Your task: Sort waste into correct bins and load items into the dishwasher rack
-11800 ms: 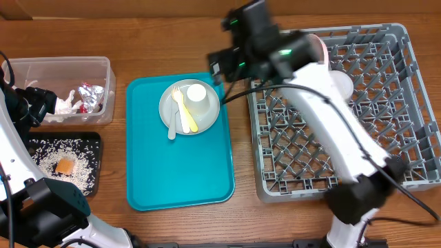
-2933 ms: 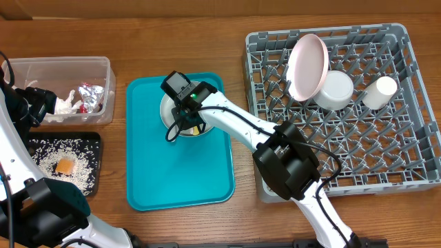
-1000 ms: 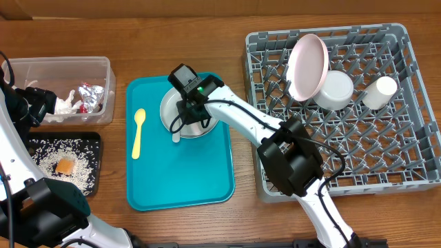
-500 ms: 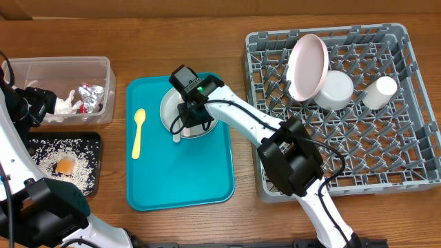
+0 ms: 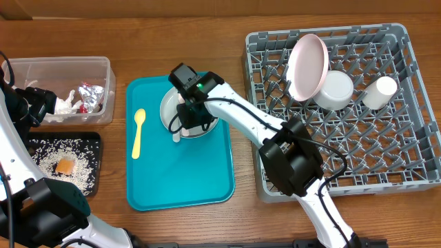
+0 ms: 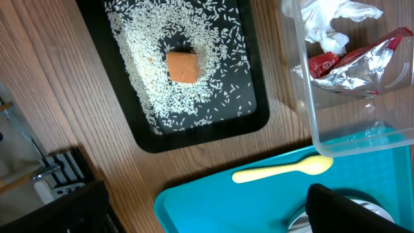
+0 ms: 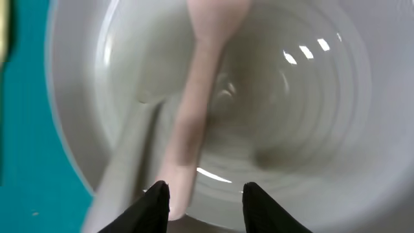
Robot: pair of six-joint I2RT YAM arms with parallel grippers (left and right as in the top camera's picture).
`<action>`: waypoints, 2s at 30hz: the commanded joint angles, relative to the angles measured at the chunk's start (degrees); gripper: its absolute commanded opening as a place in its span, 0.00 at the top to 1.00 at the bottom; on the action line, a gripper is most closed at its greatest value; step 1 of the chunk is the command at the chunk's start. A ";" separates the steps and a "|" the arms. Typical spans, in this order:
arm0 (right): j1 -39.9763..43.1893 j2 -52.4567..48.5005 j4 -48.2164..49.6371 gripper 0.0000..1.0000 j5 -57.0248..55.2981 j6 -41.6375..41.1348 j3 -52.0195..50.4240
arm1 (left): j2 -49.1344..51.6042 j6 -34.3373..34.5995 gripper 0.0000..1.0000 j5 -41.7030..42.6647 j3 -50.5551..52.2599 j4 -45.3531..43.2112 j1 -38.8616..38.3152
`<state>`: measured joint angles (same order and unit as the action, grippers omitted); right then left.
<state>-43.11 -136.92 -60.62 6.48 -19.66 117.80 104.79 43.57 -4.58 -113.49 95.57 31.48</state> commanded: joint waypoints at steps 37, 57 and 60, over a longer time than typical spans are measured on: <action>-3.96 -4.00 5.66 0.68 -0.42 -8.04 1.53 | -0.44 0.79 0.00 -0.72 0.22 -0.04 -0.15; -1.86 -3.76 2.23 0.68 6.73 -6.49 5.66 | -0.44 0.81 0.00 -0.72 0.20 -0.04 -0.15; -1.46 -3.76 1.99 0.75 6.78 -6.49 5.66 | -0.44 0.79 0.00 -0.72 0.22 -0.04 -0.15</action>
<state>-45.32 -140.14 -58.50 12.80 -26.63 121.58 104.79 43.57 -4.58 -113.49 95.57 31.48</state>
